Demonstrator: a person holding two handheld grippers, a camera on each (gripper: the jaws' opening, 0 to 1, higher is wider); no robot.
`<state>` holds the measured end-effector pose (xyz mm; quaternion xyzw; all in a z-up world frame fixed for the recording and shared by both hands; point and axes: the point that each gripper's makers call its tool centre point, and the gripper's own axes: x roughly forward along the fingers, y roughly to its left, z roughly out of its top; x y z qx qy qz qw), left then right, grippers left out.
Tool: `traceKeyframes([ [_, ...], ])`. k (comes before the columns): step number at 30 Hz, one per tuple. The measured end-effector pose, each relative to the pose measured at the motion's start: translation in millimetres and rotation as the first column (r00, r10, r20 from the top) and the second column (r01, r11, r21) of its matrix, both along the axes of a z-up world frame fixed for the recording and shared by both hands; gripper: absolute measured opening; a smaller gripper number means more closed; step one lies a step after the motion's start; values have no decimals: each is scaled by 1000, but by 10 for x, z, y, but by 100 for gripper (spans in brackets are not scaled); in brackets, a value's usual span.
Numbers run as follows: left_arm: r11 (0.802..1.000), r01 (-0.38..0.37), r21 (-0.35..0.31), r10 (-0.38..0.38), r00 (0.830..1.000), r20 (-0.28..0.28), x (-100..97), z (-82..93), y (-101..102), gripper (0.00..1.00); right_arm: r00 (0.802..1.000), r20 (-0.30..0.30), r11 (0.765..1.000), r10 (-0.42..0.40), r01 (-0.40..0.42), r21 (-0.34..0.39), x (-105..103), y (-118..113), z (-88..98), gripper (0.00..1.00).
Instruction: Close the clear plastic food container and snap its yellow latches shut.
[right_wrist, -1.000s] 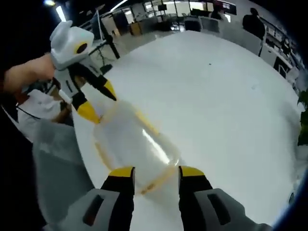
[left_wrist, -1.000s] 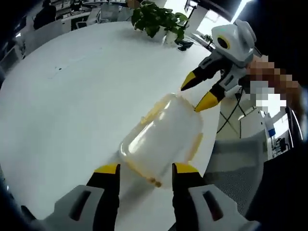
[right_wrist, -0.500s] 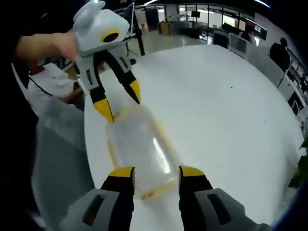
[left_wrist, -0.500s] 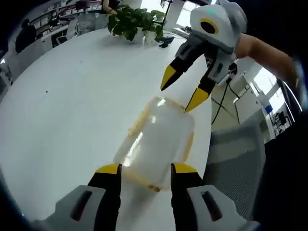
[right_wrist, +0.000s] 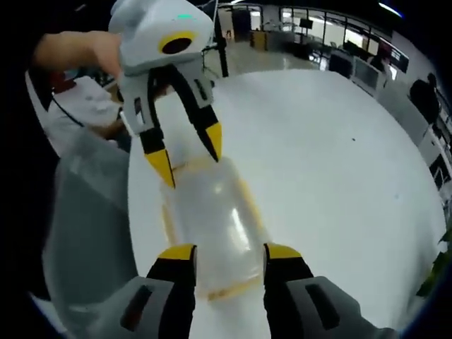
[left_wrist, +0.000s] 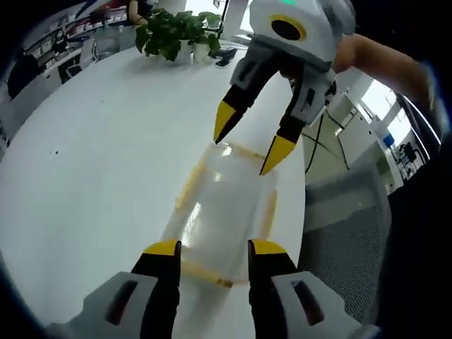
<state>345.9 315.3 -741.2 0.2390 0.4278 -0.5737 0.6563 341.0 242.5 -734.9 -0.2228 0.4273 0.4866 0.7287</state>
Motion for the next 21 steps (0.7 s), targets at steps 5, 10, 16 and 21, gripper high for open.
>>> traceKeyframes([
  [5, 1000, 21, 7, -21, 1000, 12, 11, -5, -12, 36, 1000, 2, 1000, 12, -12, 1, 0, 18, -5, 36],
  [10, 999, 47, 22, -47, 998, 33, 3, -20, -47, 36, 1000, -12, 1000, 29, -29, 5, -21, 44, -27, 34],
  [16, 996, 87, 2, -87, 996, 34, -72, 4, -149, 35, 997, -8, 997, 72, -72, 6, -67, 126, -52, 34],
  [21, 994, 108, 8, -108, 994, 35, -111, -29, -198, 34, 996, -5, 996, 92, -92, 1, -76, 163, -67, 34],
])
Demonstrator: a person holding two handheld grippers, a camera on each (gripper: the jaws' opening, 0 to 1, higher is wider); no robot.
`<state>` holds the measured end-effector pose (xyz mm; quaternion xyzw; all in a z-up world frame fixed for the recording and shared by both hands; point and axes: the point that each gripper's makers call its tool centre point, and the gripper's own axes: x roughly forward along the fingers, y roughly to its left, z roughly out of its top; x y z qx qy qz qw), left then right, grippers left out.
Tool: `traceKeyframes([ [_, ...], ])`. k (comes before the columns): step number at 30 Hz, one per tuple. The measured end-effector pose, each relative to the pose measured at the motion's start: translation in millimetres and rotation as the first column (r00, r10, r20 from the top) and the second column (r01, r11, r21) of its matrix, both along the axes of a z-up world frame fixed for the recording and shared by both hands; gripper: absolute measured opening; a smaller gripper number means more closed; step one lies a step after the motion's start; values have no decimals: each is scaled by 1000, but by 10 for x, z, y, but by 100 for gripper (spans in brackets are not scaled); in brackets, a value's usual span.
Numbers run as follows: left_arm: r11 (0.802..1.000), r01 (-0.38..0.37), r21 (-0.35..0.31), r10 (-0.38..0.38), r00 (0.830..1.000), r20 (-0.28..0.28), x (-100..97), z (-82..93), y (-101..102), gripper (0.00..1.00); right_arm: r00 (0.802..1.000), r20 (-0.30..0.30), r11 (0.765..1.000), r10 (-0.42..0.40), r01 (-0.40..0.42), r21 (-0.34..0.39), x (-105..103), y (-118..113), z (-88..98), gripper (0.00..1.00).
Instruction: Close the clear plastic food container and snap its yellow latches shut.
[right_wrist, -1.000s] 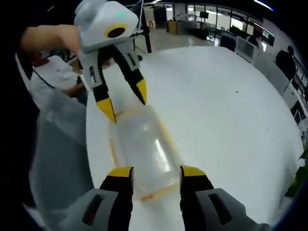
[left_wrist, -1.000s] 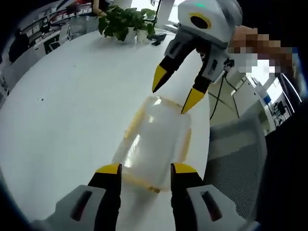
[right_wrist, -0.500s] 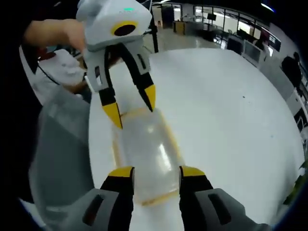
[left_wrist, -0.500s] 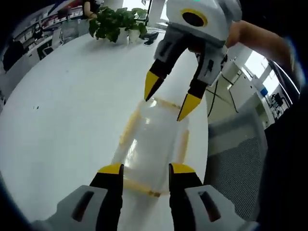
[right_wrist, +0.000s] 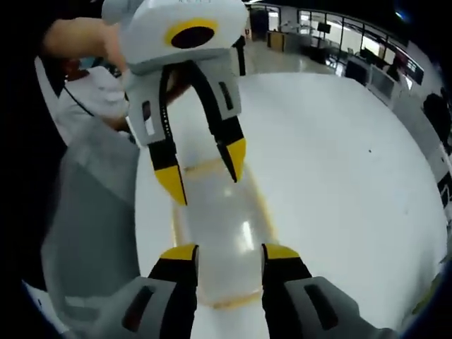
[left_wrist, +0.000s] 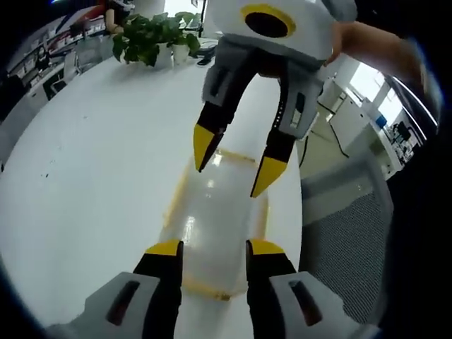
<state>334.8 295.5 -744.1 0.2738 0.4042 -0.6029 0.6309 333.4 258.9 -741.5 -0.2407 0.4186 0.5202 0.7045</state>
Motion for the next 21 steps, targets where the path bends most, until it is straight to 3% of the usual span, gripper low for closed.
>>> traceKeyframes([
  [12, 1000, 12, 10, -12, 1000, 6, -27, -51, -68, 34, 1000, 4, 1000, 21, -21, 14, 11, 87, -7, 33],
  [21, 999, 44, 27, -44, 999, 14, -98, -94, -81, 35, 1000, 13, 1000, 12, -12, 3, 151, 149, -61, 33],
])
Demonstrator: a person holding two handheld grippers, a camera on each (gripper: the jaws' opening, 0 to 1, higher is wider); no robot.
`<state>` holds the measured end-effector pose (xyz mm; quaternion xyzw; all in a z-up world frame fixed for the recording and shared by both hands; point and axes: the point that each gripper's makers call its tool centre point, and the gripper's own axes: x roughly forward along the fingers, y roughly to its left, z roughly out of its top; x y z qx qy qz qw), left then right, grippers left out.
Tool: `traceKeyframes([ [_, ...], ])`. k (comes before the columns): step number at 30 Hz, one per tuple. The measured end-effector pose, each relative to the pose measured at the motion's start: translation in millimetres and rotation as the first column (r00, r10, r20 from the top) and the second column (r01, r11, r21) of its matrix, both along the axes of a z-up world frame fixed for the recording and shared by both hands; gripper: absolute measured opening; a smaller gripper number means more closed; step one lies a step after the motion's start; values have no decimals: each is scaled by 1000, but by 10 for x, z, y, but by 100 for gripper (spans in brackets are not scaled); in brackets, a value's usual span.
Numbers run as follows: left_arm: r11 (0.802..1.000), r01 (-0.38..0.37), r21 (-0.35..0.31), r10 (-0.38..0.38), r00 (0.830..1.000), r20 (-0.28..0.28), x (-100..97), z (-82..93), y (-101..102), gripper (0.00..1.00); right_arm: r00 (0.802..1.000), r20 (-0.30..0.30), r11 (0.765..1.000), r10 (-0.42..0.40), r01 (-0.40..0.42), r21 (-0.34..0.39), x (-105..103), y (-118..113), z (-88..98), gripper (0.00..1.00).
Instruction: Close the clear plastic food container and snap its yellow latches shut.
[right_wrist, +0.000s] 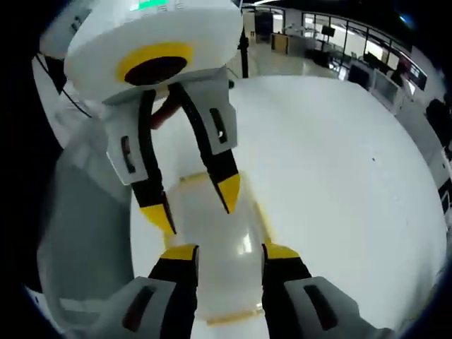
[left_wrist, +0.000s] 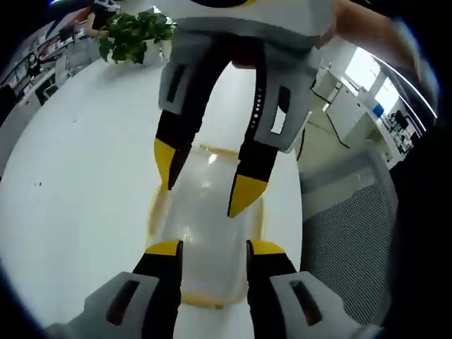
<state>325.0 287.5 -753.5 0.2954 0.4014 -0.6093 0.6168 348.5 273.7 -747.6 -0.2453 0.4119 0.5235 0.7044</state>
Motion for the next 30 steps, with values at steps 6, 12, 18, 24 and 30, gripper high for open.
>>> traceKeyframes([
  [6, 1000, -3, -6, 3, 1000, -9, -37, 5, -4, 41, 999, -4, 999, -41, 41, 12, 105, -10, -2, 34],
  [12, 999, 48, 11, -49, 998, 45, -91, -10, -9, 46, 999, -21, 999, -43, 43, 2, 136, -38, -64, 37],
  [18, 997, 71, 33, -74, 992, 105, -137, -42, 3, 49, 998, -52, 1000, -23, 23, -11, 130, -41, -129, 42],
  [24, 996, 73, 48, -79, 985, 151, -114, -63, -4, 49, 997, -72, 1000, 9, -10, -16, 170, -20, -105, 43],
  [30, 996, 66, 67, -77, 982, 172, -116, -78, -25, 51, 994, -100, 999, 37, -39, -19, 225, 25, -88, 44],
])
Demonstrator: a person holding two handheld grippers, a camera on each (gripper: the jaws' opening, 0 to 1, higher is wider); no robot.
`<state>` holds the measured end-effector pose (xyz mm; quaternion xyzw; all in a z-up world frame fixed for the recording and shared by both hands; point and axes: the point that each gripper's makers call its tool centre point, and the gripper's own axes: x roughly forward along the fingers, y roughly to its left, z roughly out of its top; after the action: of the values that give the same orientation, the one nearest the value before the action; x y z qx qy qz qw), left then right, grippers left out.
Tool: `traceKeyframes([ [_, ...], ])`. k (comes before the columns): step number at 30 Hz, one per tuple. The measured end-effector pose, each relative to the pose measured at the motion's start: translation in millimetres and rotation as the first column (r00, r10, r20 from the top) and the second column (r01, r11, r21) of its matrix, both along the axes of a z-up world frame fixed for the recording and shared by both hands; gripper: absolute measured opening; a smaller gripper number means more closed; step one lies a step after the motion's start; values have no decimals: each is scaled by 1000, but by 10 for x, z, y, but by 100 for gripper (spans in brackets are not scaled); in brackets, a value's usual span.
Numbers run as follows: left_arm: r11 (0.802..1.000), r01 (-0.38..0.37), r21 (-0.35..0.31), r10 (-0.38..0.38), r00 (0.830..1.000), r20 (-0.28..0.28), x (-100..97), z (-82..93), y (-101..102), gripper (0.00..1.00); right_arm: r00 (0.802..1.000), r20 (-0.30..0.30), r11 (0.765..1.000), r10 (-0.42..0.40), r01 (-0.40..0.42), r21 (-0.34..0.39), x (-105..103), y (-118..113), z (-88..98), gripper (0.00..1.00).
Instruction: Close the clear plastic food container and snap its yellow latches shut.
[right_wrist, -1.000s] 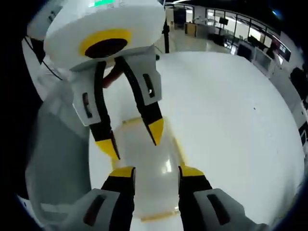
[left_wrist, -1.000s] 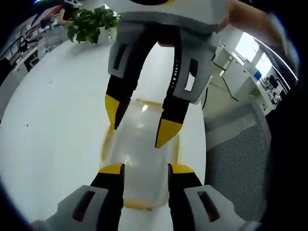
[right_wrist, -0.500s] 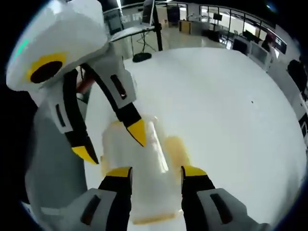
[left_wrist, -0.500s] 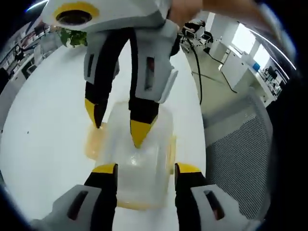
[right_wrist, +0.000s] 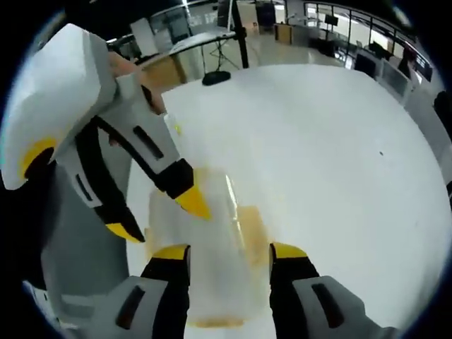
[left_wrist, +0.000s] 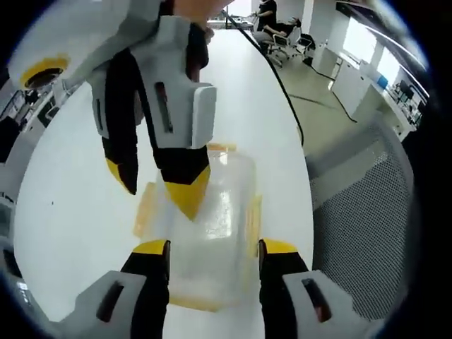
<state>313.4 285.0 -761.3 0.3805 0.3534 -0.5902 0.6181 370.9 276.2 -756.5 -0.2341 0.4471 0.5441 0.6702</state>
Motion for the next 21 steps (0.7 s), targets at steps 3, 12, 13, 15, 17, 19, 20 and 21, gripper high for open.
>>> traceKeyframes([
  [3, 1000, 9, 13, -9, 999, 31, -5, -16, 2, 51, 999, -32, 1000, 21, -21, -3, -18, 12, -47, 44],
  [12, 998, 27, 57, -35, 991, 131, -24, -73, -7, 56, 991, -124, 998, 59, -61, -9, -85, 12, -174, 45],
  [13, 998, 23, 62, -32, 989, 142, -17, -76, -9, 55, 990, -130, 998, 57, -58, -9, -80, 8, -170, 45],
  [15, 997, 21, 74, -33, 986, 163, -8, -81, -8, 54, 988, -141, 998, 55, -57, -11, -82, 8, -168, 44],
  [17, 996, 40, 84, -56, 980, 193, -1, -103, -17, 56, 986, -155, 998, 57, -61, -21, -98, 7, -171, 44],
  [19, 994, 61, 90, -79, 973, 216, -2, -135, -40, 60, 980, -187, 997, 66, -73, -32, -140, 8, -197, 43],
  [20, 994, 63, 94, -82, 971, 222, 2, -148, -43, 62, 976, -201, 995, 80, -89, -40, -171, 8, -207, 43],
  [21, 994, 54, 98, -75, 972, 225, 12, -151, -47, 63, 976, -198, 994, 86, -97, -43, -167, 11, -206, 43],
])
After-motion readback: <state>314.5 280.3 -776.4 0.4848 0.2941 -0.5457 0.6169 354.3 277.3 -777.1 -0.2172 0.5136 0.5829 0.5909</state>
